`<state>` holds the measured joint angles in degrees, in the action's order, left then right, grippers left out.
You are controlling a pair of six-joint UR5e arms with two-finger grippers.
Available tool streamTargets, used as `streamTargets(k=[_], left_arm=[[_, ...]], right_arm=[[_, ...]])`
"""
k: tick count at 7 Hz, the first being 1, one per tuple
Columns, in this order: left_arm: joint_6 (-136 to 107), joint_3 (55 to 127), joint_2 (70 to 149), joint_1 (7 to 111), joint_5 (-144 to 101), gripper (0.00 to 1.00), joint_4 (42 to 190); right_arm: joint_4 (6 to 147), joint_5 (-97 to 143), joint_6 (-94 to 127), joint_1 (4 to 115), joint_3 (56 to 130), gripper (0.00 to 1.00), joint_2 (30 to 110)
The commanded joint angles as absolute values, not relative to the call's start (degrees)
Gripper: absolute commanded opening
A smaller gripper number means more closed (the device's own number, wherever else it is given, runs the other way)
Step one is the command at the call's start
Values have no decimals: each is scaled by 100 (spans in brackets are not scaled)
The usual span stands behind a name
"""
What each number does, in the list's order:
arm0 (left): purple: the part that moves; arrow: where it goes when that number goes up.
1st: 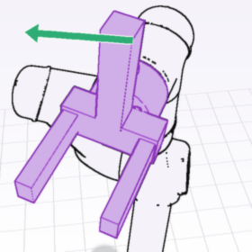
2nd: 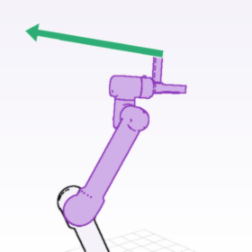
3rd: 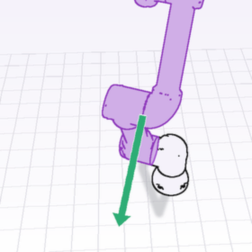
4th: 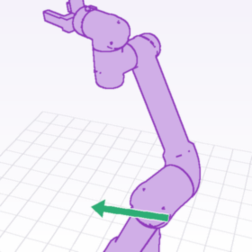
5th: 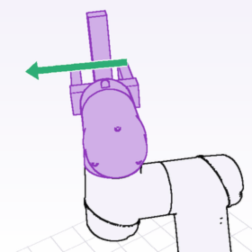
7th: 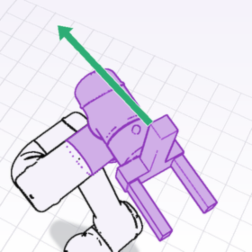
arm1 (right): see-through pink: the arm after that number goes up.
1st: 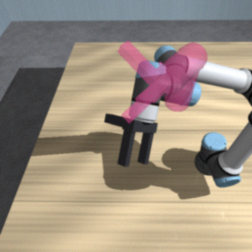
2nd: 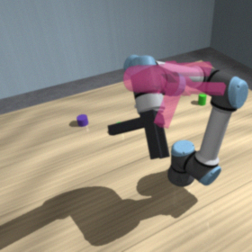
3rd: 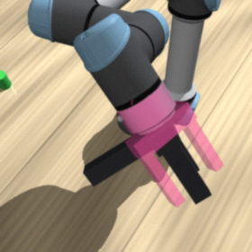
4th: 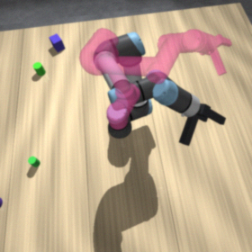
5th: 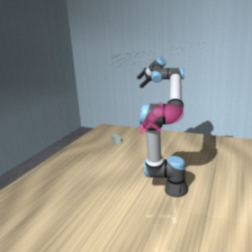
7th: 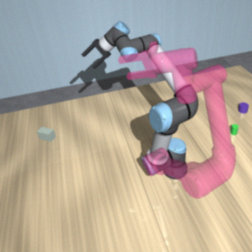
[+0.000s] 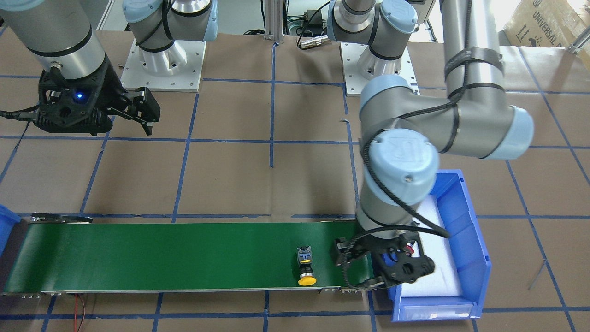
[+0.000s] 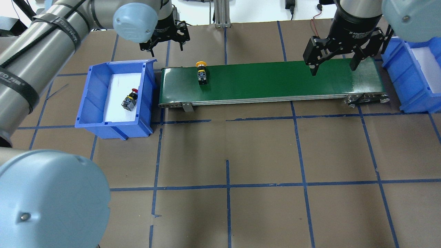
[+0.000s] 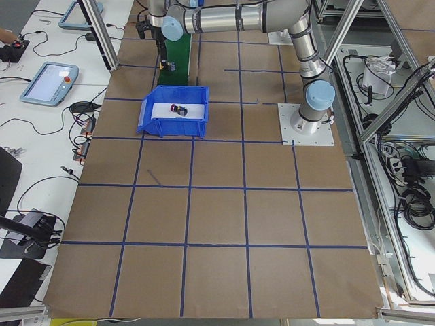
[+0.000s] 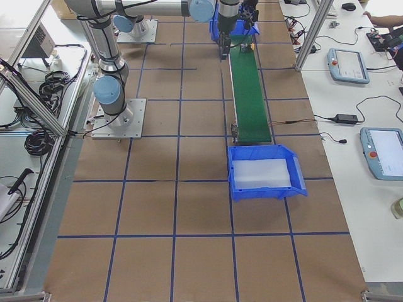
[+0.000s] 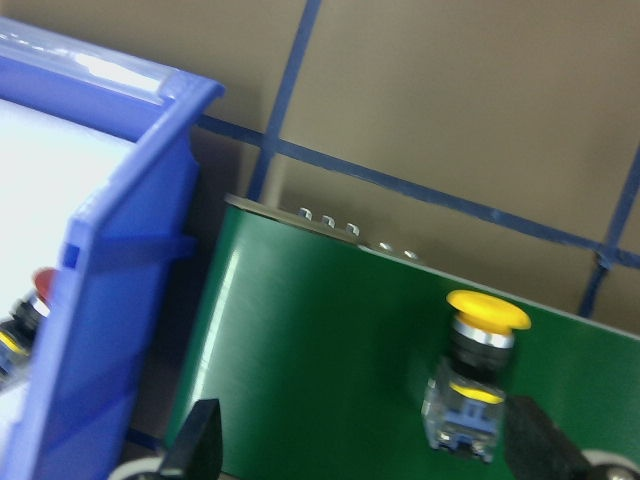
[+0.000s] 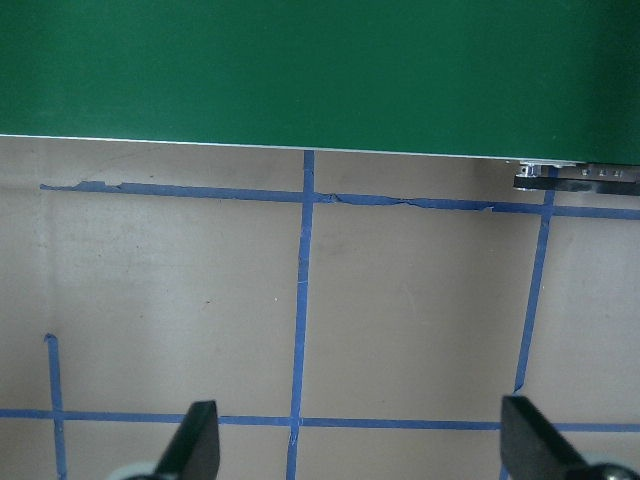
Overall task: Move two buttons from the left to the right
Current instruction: 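Return the left gripper to the red-capped button in the bin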
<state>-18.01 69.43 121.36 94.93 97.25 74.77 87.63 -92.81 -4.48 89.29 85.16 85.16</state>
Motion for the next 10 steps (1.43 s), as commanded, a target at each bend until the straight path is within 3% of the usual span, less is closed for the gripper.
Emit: streamTargets(k=[1, 3, 7, 10], left_arm=[[168, 7075, 12015, 8521, 9721, 100, 7497], [1023, 7564, 11823, 8254, 9720, 99, 7384], [1607, 9435, 11172, 8121, 9730, 98, 6006], [1793, 9747, 11259, 8121, 9651, 85, 5801]], right_arm=[[8763, -9281, -448, 8930, 8517, 100, 8517], [8763, -9281, -448, 8930, 8517, 100, 8517], [8763, -9281, -448, 8930, 8517, 100, 8525], [8771, -9272, -448, 8938, 8666, 100, 8569]])
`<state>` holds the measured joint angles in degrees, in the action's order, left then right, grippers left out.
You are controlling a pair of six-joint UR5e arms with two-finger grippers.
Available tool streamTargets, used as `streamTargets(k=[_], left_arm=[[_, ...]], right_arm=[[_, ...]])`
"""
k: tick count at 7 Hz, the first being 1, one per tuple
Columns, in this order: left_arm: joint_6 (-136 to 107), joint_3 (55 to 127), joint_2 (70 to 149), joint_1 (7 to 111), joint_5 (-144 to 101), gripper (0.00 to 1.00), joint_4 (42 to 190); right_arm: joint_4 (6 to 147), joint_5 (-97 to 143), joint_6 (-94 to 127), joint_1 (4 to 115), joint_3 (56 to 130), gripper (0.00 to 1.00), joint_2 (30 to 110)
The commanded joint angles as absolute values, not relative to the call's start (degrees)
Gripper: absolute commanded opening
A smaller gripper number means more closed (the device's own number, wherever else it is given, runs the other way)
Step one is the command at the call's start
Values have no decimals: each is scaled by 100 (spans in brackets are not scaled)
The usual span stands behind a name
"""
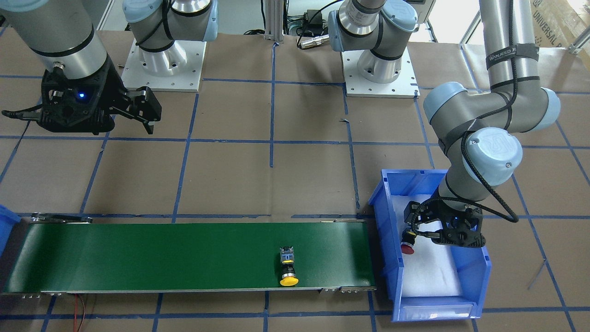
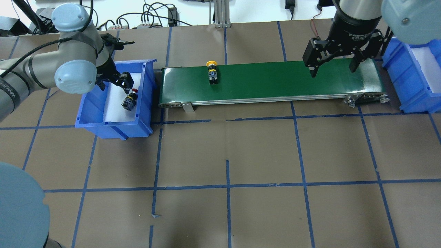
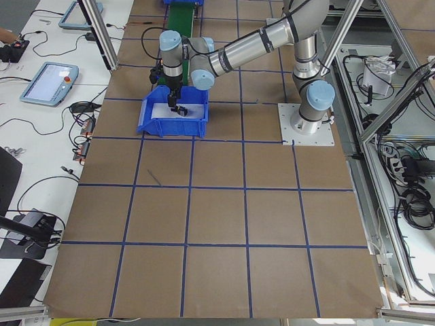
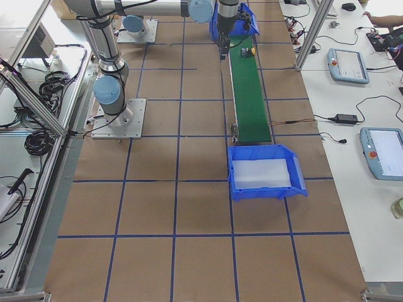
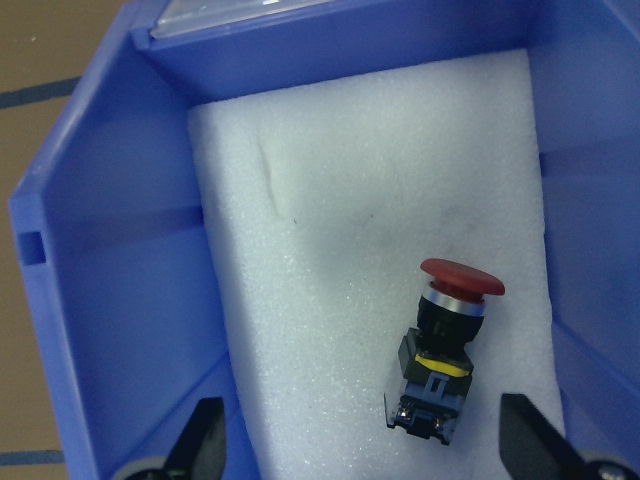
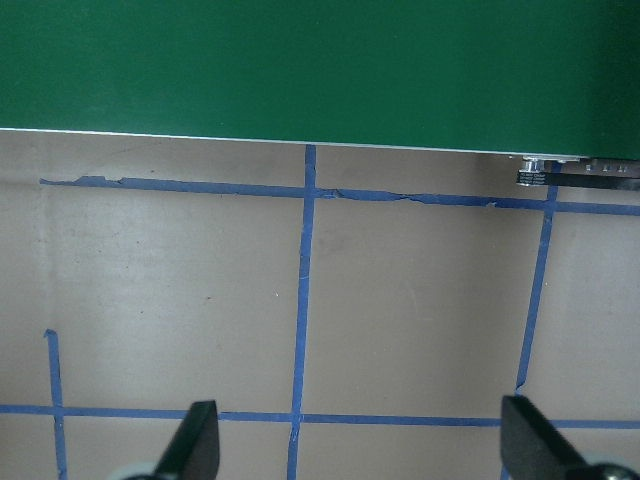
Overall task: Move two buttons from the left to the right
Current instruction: 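Return the left gripper to the red-capped button in the bin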
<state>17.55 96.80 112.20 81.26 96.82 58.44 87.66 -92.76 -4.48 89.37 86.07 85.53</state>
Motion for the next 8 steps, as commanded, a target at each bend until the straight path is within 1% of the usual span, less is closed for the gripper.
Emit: streamTargets(k=[1, 4, 5, 7, 8], left_arm=[[1810, 9825, 11267, 8104, 9415, 85, 5801], [1854, 9870, 11303, 8112, 9142, 83, 5801], [1854, 9861, 11303, 8104, 9141, 83, 5801], [1889, 9809, 11311, 8086, 9176, 83, 5783], [1890, 9800, 11364, 8077, 9167, 83, 5687]], right_arm=[[8780, -9272, -448, 8938, 8666, 100, 8569], [8868, -9246, -343, 9130, 8622, 100, 8561], [9234, -9176, -308, 9306, 8657, 100, 8456], [10173, -9176, 455, 9919, 8605, 100, 7808], [10526, -9167, 822, 10053, 8587, 100, 7500]])
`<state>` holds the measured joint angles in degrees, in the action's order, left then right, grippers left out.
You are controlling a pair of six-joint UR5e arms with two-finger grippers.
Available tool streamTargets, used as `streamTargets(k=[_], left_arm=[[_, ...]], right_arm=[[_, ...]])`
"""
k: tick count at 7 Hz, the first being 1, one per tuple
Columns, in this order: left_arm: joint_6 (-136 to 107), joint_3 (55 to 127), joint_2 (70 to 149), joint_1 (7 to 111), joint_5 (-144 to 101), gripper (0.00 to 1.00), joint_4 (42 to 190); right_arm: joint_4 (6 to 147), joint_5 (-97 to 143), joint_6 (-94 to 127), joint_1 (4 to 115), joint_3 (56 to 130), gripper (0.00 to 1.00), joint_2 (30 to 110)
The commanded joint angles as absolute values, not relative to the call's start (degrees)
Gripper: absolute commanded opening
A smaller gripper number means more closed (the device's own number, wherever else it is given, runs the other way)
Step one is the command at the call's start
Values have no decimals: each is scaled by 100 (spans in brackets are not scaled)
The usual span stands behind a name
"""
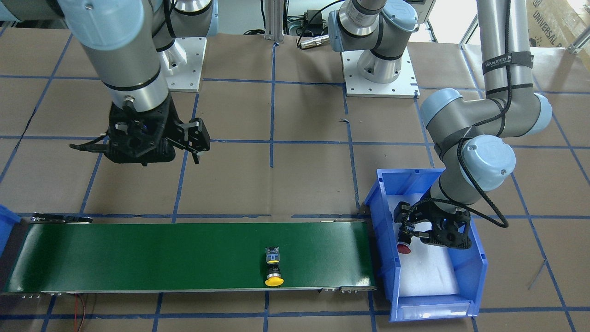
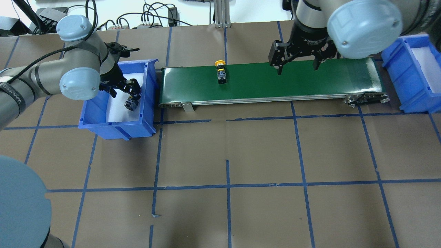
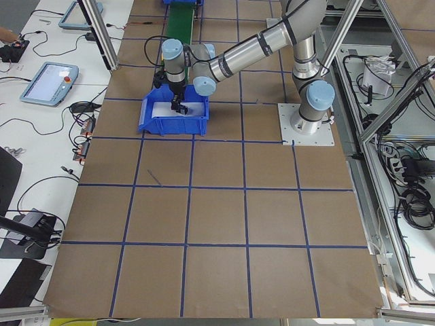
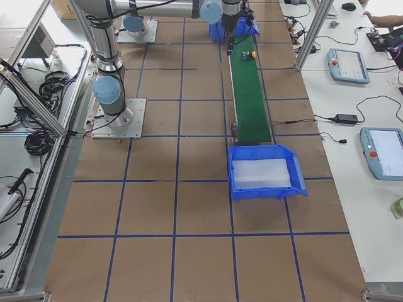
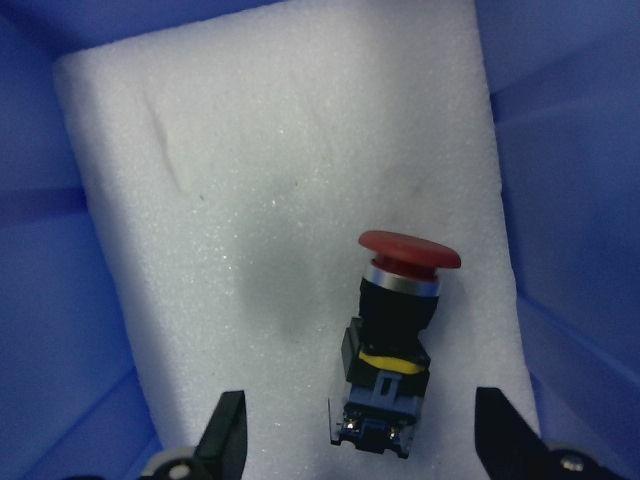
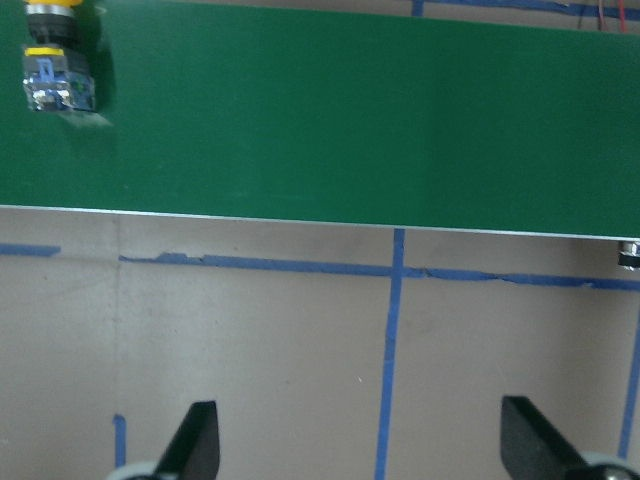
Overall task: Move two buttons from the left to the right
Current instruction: 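Grasp the red button with left gripper while right grasps yellow button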
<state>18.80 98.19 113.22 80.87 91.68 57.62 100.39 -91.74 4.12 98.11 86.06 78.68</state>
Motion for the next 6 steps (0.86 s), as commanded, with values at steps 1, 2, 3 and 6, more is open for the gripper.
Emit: streamTargets(k=[1, 2, 3, 6], left_arm=[[1898, 9809, 11382, 7973, 9115, 84, 5495], [2133, 9843, 11391, 7685, 8836, 84, 5450], [2258, 9844, 11417, 7595, 8650, 84, 5449], [2180, 9835, 11461, 7707, 8613, 84, 5458]], right_arm=[[10851, -9036, 1209, 10072, 8535, 100, 7184], [10968, -8792, 1483, 10072, 8343, 100, 6902], [10995, -8789, 1616, 10081, 8158, 100, 6638], [11800, -8859, 2108, 10440, 7858, 100, 5691]])
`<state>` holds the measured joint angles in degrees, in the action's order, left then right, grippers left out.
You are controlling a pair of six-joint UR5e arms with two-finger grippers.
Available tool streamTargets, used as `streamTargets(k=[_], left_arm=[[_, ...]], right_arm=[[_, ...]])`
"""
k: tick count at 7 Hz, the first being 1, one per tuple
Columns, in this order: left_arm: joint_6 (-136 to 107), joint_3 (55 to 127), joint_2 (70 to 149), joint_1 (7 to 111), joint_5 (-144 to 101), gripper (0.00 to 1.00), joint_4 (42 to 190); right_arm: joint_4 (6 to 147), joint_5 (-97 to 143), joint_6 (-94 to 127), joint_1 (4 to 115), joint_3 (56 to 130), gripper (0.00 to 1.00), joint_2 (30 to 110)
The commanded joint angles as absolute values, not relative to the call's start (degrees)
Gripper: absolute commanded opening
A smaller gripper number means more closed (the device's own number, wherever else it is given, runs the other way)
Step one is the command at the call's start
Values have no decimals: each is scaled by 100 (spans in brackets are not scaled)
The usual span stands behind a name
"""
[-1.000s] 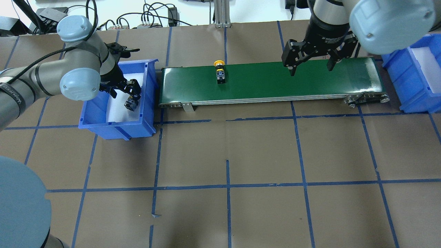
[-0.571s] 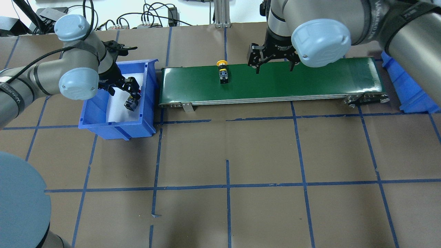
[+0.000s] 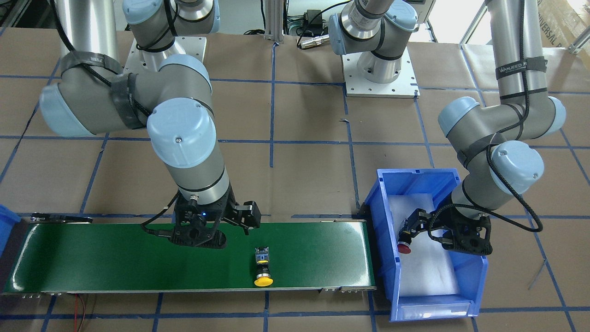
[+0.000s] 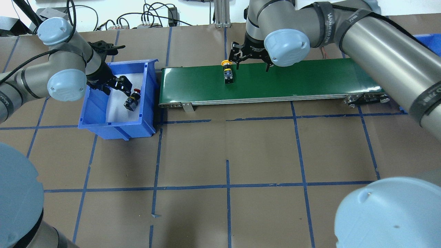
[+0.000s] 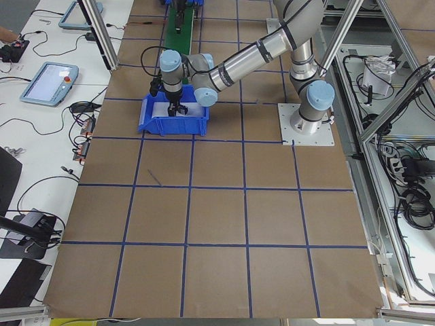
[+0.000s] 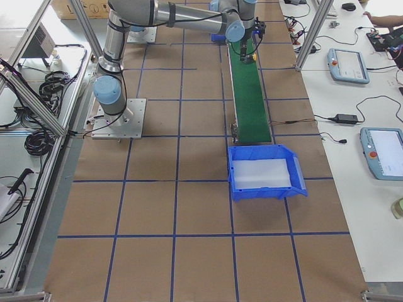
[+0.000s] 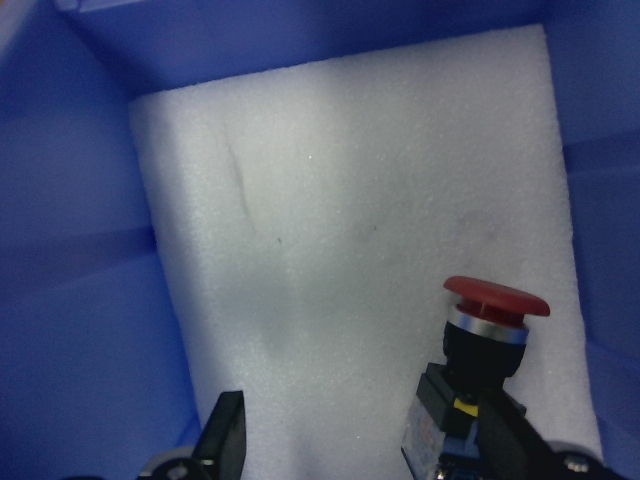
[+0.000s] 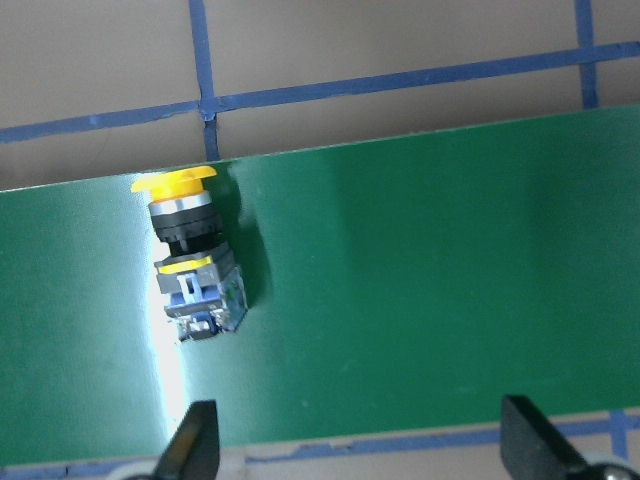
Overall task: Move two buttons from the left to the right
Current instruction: 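Grasp the red button with left gripper while right grasps yellow button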
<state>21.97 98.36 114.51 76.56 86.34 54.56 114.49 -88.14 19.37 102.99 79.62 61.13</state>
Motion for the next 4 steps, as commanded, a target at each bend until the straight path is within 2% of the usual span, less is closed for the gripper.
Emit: streamTargets(k=[1, 4], left_arm=[[2127, 9835, 11461, 7830, 8613, 84, 5458], [2057, 9861, 11461, 7901, 8613, 75, 5484]], right_arm=[[11856, -8885, 2196, 10528, 7779, 100, 5478], [11857, -8886, 2197, 10538, 7761, 100, 5380]])
